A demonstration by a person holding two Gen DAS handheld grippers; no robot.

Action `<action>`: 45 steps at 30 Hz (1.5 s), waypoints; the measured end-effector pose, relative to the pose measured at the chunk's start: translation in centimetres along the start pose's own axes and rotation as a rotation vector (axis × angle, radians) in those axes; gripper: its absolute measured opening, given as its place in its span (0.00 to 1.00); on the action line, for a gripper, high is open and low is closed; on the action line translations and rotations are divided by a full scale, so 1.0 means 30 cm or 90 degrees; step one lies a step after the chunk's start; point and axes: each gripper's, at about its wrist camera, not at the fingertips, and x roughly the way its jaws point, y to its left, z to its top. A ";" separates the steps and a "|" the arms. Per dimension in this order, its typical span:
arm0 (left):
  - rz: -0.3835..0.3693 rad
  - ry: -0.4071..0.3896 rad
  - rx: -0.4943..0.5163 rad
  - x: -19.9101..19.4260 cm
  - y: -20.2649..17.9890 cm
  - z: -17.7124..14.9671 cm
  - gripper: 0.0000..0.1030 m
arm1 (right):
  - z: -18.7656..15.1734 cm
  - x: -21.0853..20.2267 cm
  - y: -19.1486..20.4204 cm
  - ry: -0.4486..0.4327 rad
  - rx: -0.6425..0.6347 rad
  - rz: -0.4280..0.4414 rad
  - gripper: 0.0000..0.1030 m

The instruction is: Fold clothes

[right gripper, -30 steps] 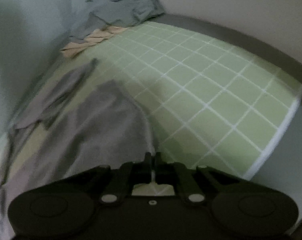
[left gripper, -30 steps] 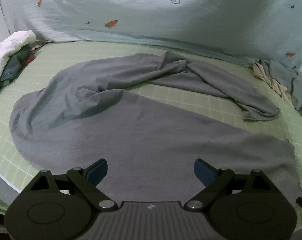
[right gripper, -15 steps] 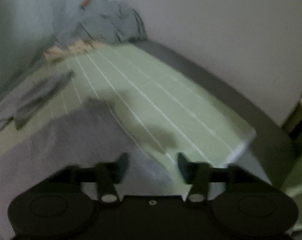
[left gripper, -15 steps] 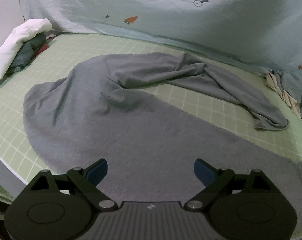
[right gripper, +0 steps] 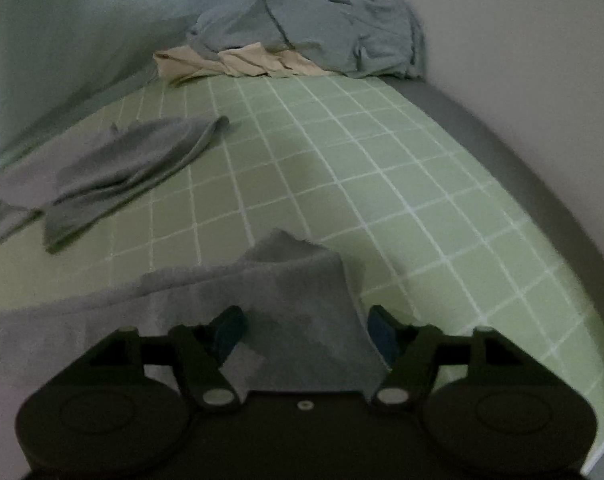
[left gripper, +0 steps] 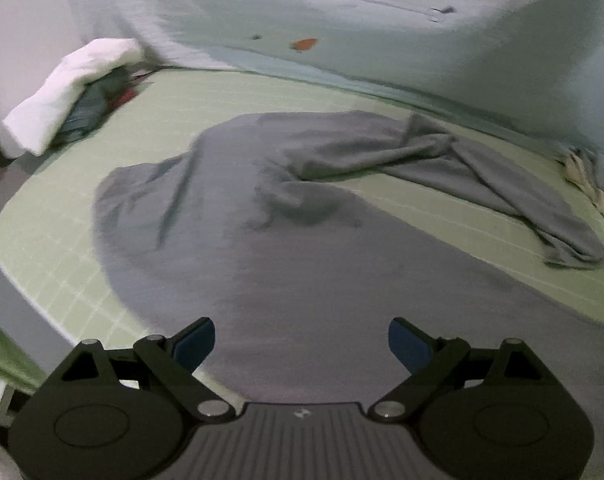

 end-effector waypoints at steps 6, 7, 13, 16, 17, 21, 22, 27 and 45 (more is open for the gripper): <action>0.043 0.002 -0.046 -0.011 0.107 0.006 0.91 | 0.026 0.041 -0.023 -0.007 0.045 -0.068 0.86; 0.050 0.003 -0.053 -0.013 0.125 0.007 0.91 | 0.030 0.041 -0.015 -0.004 0.043 -0.076 0.86; 0.061 0.014 -0.120 0.031 0.299 0.054 0.91 | 0.022 -0.005 0.102 -0.010 -0.010 -0.108 0.96; 0.060 0.016 -0.132 0.062 0.385 0.090 0.91 | -0.013 -0.067 0.206 -0.029 -0.034 -0.087 0.99; 0.059 0.016 -0.131 0.074 0.416 0.104 0.91 | -0.027 -0.086 0.246 -0.032 -0.040 -0.078 0.99; 0.050 0.020 -0.138 0.145 0.561 0.184 0.91 | -0.093 -0.149 0.434 -0.032 -0.043 -0.043 0.99; 0.046 0.021 -0.144 0.165 0.603 0.207 0.91 | -0.113 -0.165 0.492 -0.029 -0.039 -0.032 0.99; 0.025 0.016 -0.174 0.268 0.818 0.325 0.91 | -0.190 -0.213 0.791 -0.019 -0.025 0.031 0.99; -0.149 0.119 -0.110 0.762 1.047 0.694 0.67 | -0.340 -0.188 1.634 0.031 -0.083 0.077 0.99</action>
